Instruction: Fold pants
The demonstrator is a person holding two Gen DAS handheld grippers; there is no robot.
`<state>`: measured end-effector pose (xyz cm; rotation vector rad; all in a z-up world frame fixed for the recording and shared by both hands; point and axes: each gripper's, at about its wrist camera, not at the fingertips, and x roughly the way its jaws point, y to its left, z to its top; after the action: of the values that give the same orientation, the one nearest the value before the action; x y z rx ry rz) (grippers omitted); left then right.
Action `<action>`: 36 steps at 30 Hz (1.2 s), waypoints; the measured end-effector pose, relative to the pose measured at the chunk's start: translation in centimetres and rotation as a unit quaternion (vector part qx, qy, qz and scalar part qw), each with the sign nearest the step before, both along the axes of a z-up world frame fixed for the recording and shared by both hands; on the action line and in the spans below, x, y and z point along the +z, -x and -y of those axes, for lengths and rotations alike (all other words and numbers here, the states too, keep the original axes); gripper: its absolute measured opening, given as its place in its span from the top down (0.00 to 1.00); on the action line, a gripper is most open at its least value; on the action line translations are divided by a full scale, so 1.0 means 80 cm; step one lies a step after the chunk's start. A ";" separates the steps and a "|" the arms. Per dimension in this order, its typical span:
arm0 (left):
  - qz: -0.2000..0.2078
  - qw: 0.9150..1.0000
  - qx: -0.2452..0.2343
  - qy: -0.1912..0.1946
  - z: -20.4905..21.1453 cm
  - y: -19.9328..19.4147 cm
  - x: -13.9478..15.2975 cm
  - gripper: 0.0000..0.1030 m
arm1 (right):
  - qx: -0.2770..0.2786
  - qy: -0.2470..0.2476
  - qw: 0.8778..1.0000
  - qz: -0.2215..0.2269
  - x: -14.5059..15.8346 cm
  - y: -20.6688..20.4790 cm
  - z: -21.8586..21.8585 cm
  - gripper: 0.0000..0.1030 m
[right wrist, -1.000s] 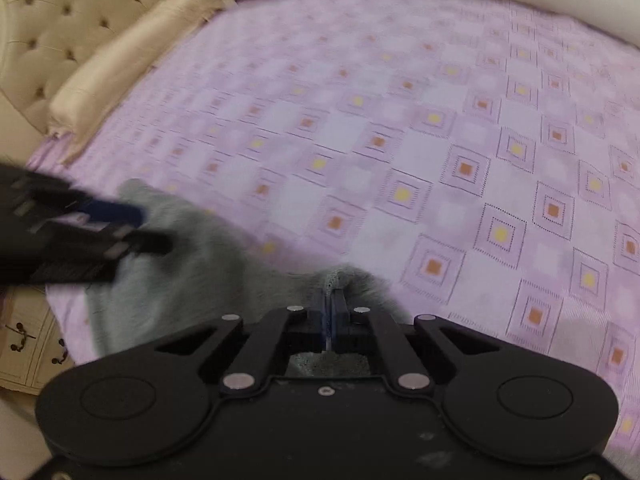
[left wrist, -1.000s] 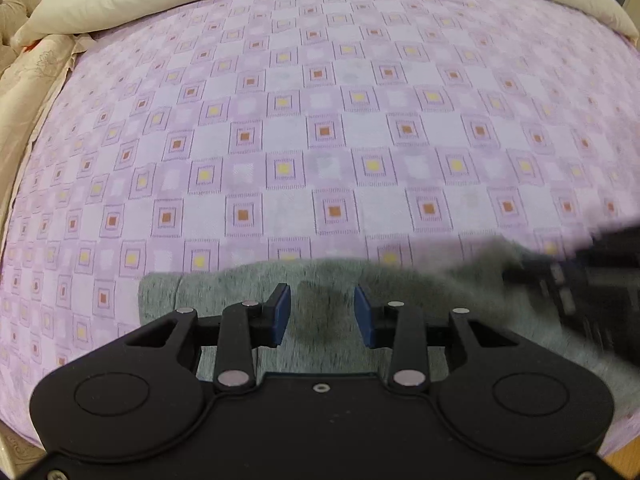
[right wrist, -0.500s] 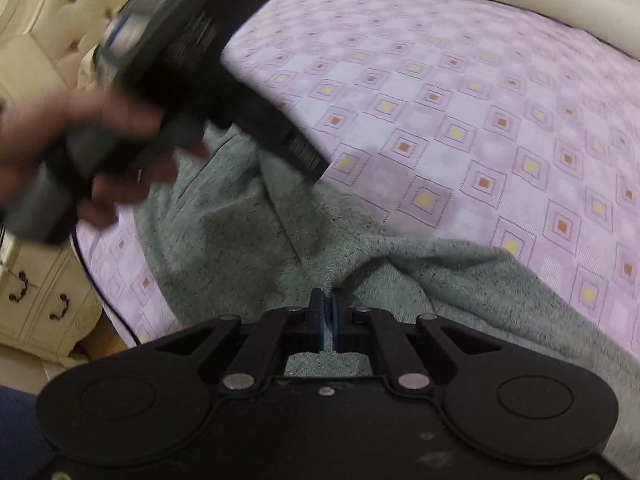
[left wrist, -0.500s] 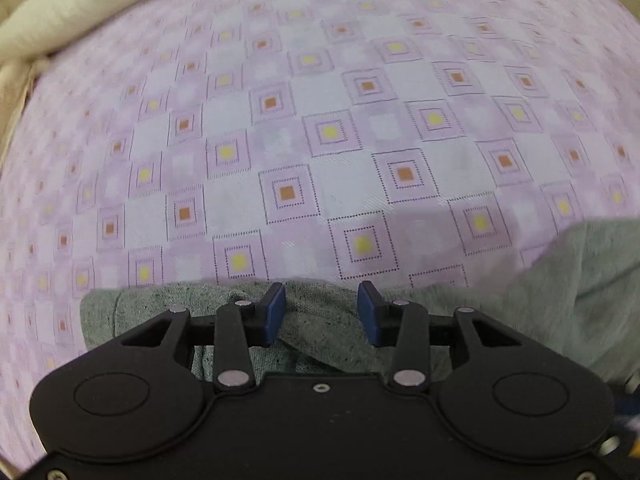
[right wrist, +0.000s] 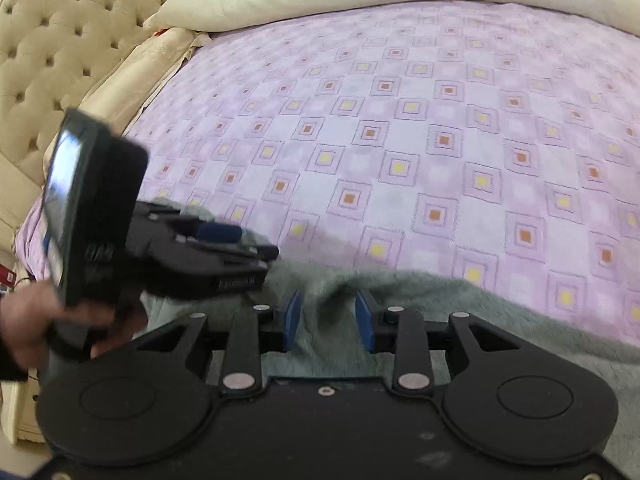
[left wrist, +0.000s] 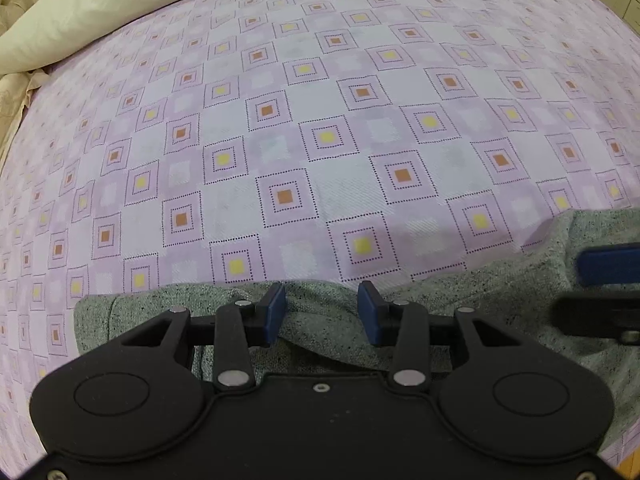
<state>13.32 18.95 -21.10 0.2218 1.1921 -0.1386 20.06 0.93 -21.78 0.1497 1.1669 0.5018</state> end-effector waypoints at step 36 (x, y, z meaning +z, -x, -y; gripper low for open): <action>-0.036 0.997 0.050 -0.053 -0.095 -0.041 -0.011 0.47 | -0.013 0.111 0.993 0.022 -0.070 -0.119 -0.047 0.98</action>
<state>16.61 26.56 -21.94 0.2508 1.2820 0.0053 29.60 4.66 -27.37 -0.0382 1.1679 0.3482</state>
